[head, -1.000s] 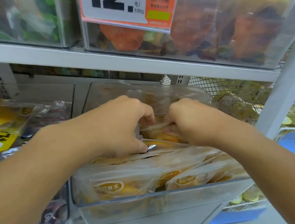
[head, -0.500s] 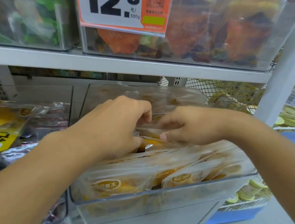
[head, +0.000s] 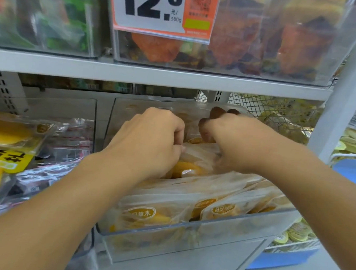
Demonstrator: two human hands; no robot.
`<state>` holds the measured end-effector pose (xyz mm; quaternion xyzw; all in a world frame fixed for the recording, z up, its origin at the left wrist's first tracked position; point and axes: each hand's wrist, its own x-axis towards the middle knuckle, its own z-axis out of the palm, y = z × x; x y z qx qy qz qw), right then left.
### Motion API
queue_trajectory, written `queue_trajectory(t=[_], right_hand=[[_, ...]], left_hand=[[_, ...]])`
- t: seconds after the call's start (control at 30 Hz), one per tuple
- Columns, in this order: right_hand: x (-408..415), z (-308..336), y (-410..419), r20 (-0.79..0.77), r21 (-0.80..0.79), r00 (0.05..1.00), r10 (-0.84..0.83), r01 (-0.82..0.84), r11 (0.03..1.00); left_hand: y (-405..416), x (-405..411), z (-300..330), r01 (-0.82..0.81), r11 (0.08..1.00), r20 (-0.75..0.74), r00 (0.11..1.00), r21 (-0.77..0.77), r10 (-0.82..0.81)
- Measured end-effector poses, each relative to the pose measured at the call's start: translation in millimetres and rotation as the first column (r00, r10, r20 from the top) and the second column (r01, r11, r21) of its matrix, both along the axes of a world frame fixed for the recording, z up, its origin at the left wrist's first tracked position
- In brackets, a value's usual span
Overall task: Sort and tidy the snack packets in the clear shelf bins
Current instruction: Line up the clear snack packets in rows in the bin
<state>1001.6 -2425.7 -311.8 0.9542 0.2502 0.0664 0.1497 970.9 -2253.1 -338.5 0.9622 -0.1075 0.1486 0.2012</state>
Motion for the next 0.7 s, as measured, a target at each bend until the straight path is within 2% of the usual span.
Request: queue_trajectory(t=[0.17, 0.4, 0.5, 0.6, 0.7], right_hand=[[17, -3, -10, -0.039, 0.128, 0.998, -0.042, 0.047, 0.991], [23, -7, -1, 0.076, 0.122, 0.995, -0.067, 0.057, 0.991], [29, -2, -3, -0.034, 0.156, 0.996, -0.085, 0.09, 0.984], [31, 1, -15, -0.198, 0.27, 0.974, -0.107, 0.159, 0.95], [29, 8, -36, -0.374, 0.419, 0.927, -0.026, 0.194, 0.887]], left_hand=[[5, -1, 1, 0.038, 0.999, -0.048, 0.998, 0.01, -0.037], [5, -12, 8, -0.01, 0.998, -0.08, 0.997, 0.062, 0.015], [3, -12, 7, -0.021, 0.993, -0.08, 0.996, 0.115, 0.03], [2, -10, 7, -0.035, 0.994, -0.059, 0.997, 0.108, 0.042], [2, -7, 9, -0.009, 0.997, -0.046, 0.999, 0.078, 0.012]])
